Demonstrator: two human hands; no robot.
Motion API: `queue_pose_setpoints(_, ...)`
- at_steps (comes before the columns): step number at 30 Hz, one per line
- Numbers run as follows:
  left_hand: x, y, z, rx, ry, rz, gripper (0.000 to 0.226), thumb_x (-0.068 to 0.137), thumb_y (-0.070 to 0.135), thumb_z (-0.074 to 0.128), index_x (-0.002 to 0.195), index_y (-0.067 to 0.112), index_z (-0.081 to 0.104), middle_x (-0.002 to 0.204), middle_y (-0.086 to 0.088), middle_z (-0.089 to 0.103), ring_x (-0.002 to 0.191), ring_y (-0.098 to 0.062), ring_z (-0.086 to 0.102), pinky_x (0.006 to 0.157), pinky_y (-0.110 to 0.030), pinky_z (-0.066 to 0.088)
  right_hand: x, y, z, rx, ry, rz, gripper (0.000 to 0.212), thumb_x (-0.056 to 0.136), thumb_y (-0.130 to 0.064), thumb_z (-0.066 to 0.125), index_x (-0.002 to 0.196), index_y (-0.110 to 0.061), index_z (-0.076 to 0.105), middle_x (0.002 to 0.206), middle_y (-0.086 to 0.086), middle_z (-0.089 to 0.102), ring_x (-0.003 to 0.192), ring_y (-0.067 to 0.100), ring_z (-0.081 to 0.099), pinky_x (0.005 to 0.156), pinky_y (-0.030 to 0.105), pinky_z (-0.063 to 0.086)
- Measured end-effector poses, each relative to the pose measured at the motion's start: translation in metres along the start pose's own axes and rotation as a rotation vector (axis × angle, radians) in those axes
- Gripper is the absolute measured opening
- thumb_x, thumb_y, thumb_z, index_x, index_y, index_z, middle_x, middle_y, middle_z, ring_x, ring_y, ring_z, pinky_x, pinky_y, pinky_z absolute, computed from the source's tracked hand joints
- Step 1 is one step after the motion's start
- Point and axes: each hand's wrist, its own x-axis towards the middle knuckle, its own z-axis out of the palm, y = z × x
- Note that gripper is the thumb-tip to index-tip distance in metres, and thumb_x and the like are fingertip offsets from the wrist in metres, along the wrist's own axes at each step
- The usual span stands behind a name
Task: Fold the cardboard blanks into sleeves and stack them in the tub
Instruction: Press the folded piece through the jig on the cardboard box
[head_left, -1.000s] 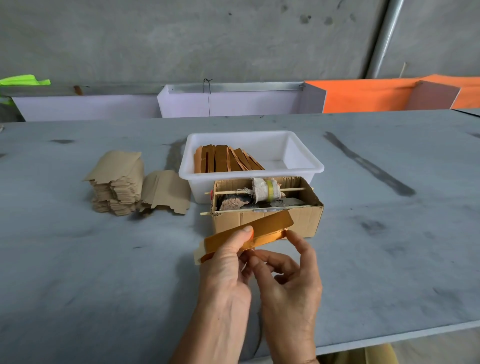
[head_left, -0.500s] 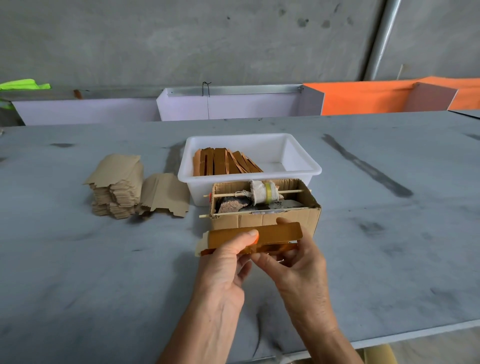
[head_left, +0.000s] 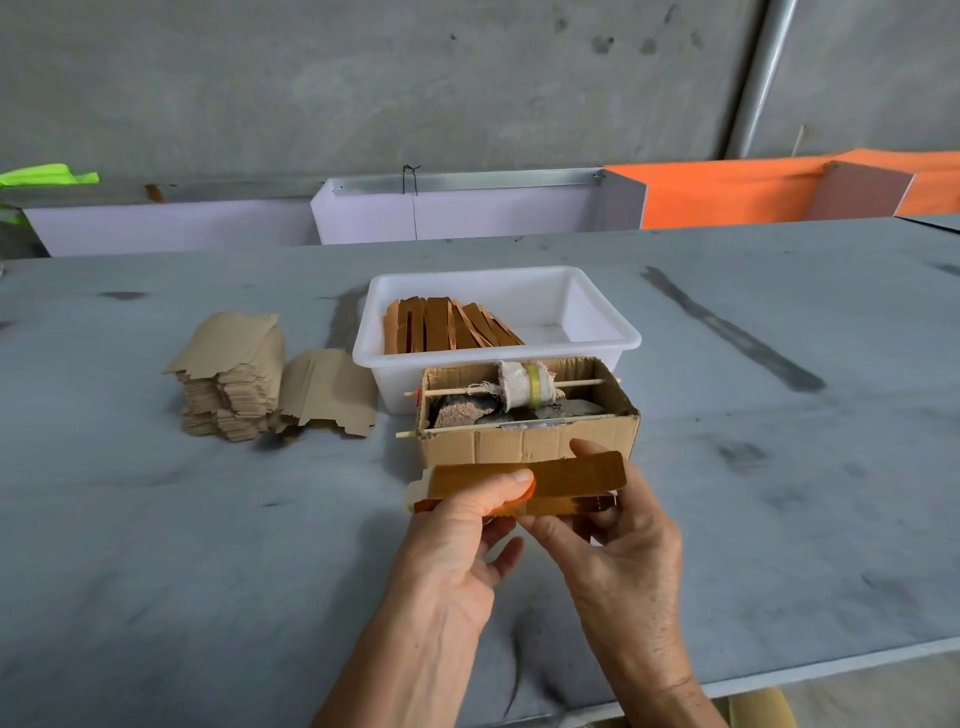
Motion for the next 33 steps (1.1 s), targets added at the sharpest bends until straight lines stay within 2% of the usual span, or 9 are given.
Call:
queue_pose_setpoints(3, -0.001, -0.001, 0.0, 0.01, -0.003, -0.004, 0.058, 0.046, 0.006, 0.075, 0.103, 0.01, 0.06, 0.095, -0.013, 0.067, 0.081, -0.023, 0.061, 0.063, -0.034, 0.046, -0.004, 0.004, 0.0, 0.014, 0.038, 0.015, 0.051, 0.06, -0.023, 0.08, 0.107, -0.026, 0.061, 0.082, -0.001, 0.073, 0.068, 0.017, 0.067, 0.062, 0.02, 0.053)
queue_pose_setpoints(10, -0.002, -0.01, -0.001, 0.024, 0.009, -0.008, 0.068, 0.039, 0.007, 0.076, 0.105, 0.006, 0.06, 0.091, -0.014, 0.065, 0.078, -0.023, 0.06, 0.059, -0.033, 0.046, -0.007, 0.013, -0.005, -0.003, 0.135, 0.079, 0.051, 0.059, -0.01, 0.084, 0.103, -0.027, 0.063, 0.086, -0.005, 0.069, 0.068, 0.006, 0.062, 0.062, 0.016, 0.052)
queue_pose_setpoints(12, 0.001, -0.012, -0.002, 0.024, 0.029, 0.007, 0.061, 0.045, 0.004, 0.078, 0.103, 0.008, 0.06, 0.096, -0.015, 0.065, 0.082, -0.024, 0.06, 0.06, -0.033, 0.046, -0.006, 0.014, -0.005, 0.007, 0.123, 0.12, 0.049, 0.059, -0.014, 0.083, 0.102, -0.025, 0.064, 0.088, -0.001, 0.069, 0.073, 0.011, 0.064, 0.066, 0.019, 0.053)
queue_pose_setpoints(15, 0.005, -0.014, -0.001, 0.014, 0.06, 0.021, 0.047, 0.057, -0.001, 0.078, 0.099, 0.01, 0.06, 0.093, -0.013, 0.065, 0.082, -0.024, 0.06, 0.061, -0.033, 0.047, -0.005, 0.017, -0.001, 0.1, 0.12, 0.267, 0.041, 0.067, -0.001, 0.079, 0.101, -0.019, 0.063, 0.079, 0.002, 0.073, 0.071, 0.01, 0.069, 0.063, 0.015, 0.052)
queue_pose_setpoints(18, 0.007, -0.015, 0.0, -0.011, 0.062, 0.027, 0.047, 0.046, 0.003, 0.077, 0.089, 0.009, 0.061, 0.084, -0.012, 0.066, 0.079, -0.024, 0.059, 0.062, -0.034, 0.048, -0.005, 0.015, 0.003, 0.223, 0.12, 0.419, 0.023, 0.076, 0.014, 0.064, 0.089, -0.006, 0.065, 0.064, 0.001, 0.07, 0.059, 0.006, 0.064, 0.054, 0.015, 0.048)
queue_pose_setpoints(23, 0.013, -0.012, -0.003, -0.047, 0.095, 0.052, 0.038, 0.063, -0.003, 0.076, 0.096, 0.01, 0.062, 0.09, -0.013, 0.066, 0.074, -0.021, 0.058, 0.06, -0.03, 0.047, -0.004, 0.008, 0.003, 0.439, 0.081, 0.644, 0.027, 0.086, 0.009, 0.049, 0.083, -0.008, 0.07, 0.076, 0.011, 0.07, 0.065, 0.014, 0.062, 0.062, 0.026, 0.043)
queue_pose_setpoints(27, 0.016, -0.012, -0.003, -0.051, 0.097, 0.069, 0.027, 0.069, -0.003, 0.073, 0.09, 0.01, 0.062, 0.082, -0.009, 0.065, 0.065, -0.018, 0.055, 0.06, -0.03, 0.046, -0.005, 0.004, 0.009, 0.56, 0.023, 0.746, 0.024, 0.077, 0.002, 0.059, 0.069, -0.015, 0.074, 0.073, 0.008, 0.07, 0.067, 0.012, 0.063, 0.065, 0.027, 0.042)
queue_pose_setpoints(30, 0.016, -0.014, -0.002, -0.032, 0.097, 0.043, 0.017, 0.072, -0.001, 0.072, 0.082, 0.008, 0.061, 0.069, -0.007, 0.063, 0.058, -0.016, 0.053, 0.052, -0.026, 0.046, -0.004, 0.004, 0.018, 0.664, 0.103, 0.826, 0.014, 0.064, -0.006, 0.066, 0.076, -0.01, 0.07, 0.064, 0.004, 0.065, 0.054, 0.008, 0.059, 0.052, 0.02, 0.045)
queue_pose_setpoints(33, 0.013, -0.016, 0.0, -0.011, 0.07, 0.007, 0.011, 0.072, 0.003, 0.072, 0.077, 0.007, 0.063, 0.058, -0.004, 0.062, 0.048, -0.014, 0.051, 0.044, -0.02, 0.044, 0.0, 0.003, 0.024, 0.679, 0.222, 0.899, 0.009, 0.067, -0.003, 0.068, 0.073, -0.008, 0.065, 0.056, 0.002, 0.062, 0.043, 0.006, 0.052, 0.04, 0.016, 0.043)
